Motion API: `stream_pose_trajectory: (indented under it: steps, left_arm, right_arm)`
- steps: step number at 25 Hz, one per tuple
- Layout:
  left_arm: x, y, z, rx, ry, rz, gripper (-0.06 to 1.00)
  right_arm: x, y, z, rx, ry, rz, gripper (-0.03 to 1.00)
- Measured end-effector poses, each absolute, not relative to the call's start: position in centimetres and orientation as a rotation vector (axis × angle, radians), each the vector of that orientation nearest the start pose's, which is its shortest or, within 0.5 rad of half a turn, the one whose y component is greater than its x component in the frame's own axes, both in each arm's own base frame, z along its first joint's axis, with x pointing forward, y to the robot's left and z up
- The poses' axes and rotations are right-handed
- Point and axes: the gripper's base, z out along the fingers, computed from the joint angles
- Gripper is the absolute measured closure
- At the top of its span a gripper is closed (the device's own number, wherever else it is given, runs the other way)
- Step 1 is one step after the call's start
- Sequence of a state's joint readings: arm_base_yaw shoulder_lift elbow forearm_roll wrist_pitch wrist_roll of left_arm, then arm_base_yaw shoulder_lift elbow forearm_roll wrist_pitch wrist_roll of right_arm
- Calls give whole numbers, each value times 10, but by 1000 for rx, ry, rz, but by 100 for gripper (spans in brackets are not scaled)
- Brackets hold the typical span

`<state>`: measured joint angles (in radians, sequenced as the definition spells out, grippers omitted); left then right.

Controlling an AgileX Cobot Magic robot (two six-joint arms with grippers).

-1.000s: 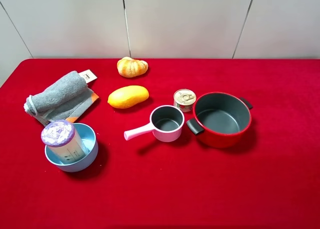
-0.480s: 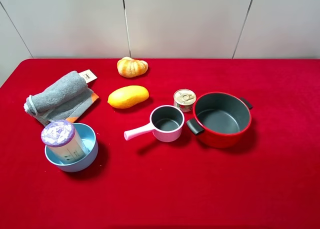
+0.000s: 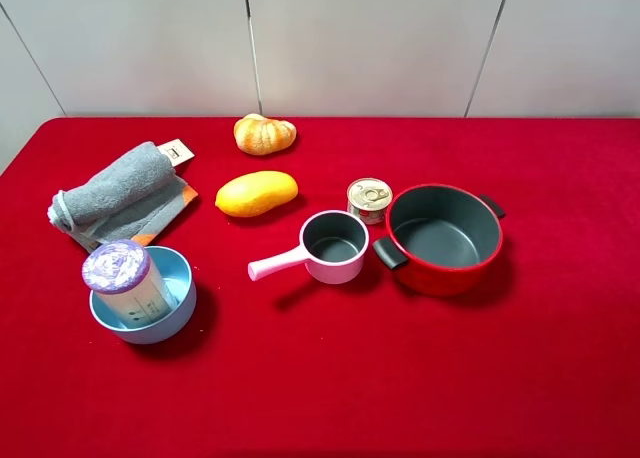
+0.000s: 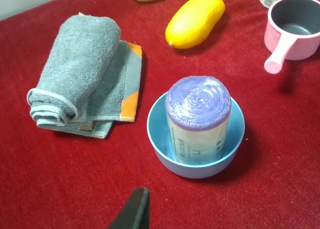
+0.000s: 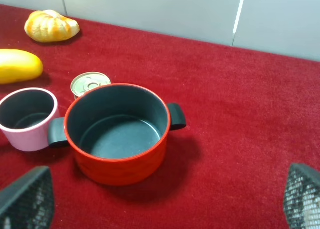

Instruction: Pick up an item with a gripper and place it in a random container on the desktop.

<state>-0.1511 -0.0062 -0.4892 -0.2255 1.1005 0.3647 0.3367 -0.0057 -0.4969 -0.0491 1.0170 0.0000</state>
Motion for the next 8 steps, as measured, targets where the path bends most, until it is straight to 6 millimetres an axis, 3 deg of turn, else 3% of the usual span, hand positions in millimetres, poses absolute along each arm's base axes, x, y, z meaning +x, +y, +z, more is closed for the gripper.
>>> stream_pose_trajectory:
  steps: [8]
  left_arm:
    - [-10,-17,273,543,1998,-141,-5]
  right_arm:
    - [-2,-5,280,-334,1973,158,27]
